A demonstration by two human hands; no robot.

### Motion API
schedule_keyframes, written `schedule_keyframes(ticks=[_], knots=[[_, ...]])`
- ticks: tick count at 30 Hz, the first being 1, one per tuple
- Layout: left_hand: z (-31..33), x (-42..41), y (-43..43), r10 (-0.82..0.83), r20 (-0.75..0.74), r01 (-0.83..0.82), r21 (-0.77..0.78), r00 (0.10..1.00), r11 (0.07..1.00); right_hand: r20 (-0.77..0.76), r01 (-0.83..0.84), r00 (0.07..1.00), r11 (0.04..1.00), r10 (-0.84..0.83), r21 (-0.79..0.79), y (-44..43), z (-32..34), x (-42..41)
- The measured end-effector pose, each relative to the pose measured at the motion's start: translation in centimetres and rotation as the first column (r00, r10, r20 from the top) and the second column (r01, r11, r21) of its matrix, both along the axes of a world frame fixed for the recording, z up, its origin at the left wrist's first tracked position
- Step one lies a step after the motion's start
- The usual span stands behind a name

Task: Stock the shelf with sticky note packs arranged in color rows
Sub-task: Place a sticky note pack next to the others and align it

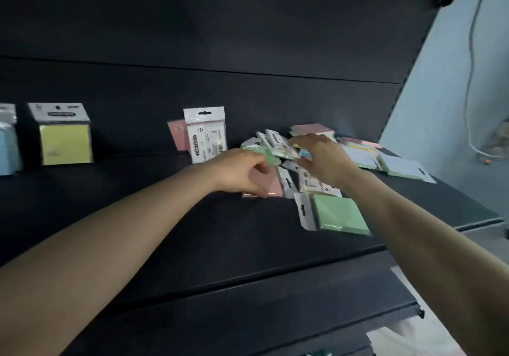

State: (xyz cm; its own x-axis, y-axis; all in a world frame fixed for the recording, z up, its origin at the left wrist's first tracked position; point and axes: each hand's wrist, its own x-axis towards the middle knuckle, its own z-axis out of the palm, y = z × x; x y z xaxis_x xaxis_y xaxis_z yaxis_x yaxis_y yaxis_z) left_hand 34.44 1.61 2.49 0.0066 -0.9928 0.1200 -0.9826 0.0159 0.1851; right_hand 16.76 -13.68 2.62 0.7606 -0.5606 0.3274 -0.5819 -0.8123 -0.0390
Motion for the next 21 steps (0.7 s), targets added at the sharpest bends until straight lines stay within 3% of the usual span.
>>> schedule_keyframes(ticks=[4, 8, 11, 13, 17, 21], knots=[[0.2, -0.1, 0.9, 0.034, -0.116, -0.032, 0.026, 0.993, 0.999, -0.054, -0.152, 0.986, 0.986, 0.156, 0.074, -1.0, 0.0, 3.9], [-0.3, -0.6, 1.3, 0.115, -0.176, -0.121, -0.023, 0.978, 0.992, -0.118, -0.157, 0.981, 0.988, 0.156, 0.005, -2.1, 0.1, 5.4], [-0.5, -0.7, 1.0, 0.168, -0.12, -0.177, -0.074, 0.978, 0.981, 0.007, -0.128, 0.991, 0.983, 0.13, -0.132, -3.0, 0.8, 5.4], [-0.7, -0.7, 0.4, 0.211, -0.127, -0.228, -0.134, 0.969, 0.964, 0.168, -0.078, 0.981, 0.987, 0.101, -0.14, -3.5, 1.4, 4.8], [-0.8, -1.0, -1.4, 0.304, -0.055, -0.308, -0.129, 0.951, 0.942, 0.392, -0.015, 0.919, 0.989, -0.043, 0.144, -4.7, 2.3, 1.9], [-0.7, -0.7, -3.0, 0.346, -0.031, -0.346, 0.007, 0.938, 0.938, 0.468, -0.035, 0.859, 0.889, -0.207, 0.457, -5.0, 2.3, -0.9]])
